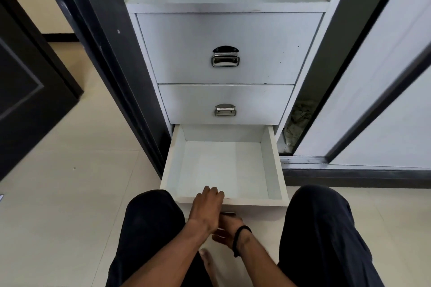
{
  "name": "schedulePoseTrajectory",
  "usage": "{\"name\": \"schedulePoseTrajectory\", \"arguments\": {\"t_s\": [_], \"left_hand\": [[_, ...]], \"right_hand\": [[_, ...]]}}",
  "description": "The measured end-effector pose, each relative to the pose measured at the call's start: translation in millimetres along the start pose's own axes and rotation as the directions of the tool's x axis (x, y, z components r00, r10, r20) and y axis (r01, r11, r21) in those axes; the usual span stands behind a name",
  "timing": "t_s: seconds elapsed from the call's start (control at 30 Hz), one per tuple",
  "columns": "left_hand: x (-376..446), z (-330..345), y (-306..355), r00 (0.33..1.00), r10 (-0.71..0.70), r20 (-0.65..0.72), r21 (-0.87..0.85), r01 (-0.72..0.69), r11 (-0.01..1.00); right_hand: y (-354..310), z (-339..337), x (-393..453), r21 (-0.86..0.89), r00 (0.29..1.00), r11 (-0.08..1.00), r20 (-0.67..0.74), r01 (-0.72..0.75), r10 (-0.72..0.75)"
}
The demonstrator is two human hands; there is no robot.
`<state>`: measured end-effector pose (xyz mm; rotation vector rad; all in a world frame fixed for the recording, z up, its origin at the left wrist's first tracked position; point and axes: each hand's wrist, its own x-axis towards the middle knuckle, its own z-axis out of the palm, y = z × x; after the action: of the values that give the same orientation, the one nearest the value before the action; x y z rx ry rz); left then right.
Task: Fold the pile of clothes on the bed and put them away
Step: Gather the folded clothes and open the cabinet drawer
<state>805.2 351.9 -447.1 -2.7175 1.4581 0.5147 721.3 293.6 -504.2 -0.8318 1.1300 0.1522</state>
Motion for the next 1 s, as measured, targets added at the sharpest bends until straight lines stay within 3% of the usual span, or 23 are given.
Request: {"name": "schedulePoseTrajectory", "arguments": {"t_s": [0.13, 0.27, 0.5, 0.77, 0.9, 1.0], "left_hand": [[-7, -11, 27, 0.998, 0.052, 0.030, 0.033, -0.053, 0.998], [-9, -53, 77, 0.979, 0.191, -0.068, 0.004, -0.191, 0.982], [-17, -134, 218, 0.810, 0.538, -0.234, 0.076, -0.537, 0.840], [-104, -152, 442, 0.516, 0.817, -0.258, 0.037, -0.840, 0.542], [-161, -135, 547, 0.384, 0.890, -0.243, -0.014, -0.919, 0.393], [-208, -111, 614, 0.312, 0.937, -0.158, -0.085, -0.949, 0.302]], "right_hand": [[-27, -17, -39, -0.255, 0.995, 0.964, -0.048, 0.072, -0.087], [-68, -71, -77, -0.433, 0.934, 0.861, -0.101, 0.269, -0.342], [-113, -191, -199, -0.473, 0.742, 0.788, -0.342, 0.395, -0.577], [-34, -353, -383, -0.257, 0.512, 0.821, -0.676, 0.510, -0.530], [32, -433, -453, -0.198, 0.417, 0.831, -0.790, 0.521, -0.449], [91, -483, -494, -0.144, 0.321, 0.827, -0.874, 0.543, -0.364]]}}
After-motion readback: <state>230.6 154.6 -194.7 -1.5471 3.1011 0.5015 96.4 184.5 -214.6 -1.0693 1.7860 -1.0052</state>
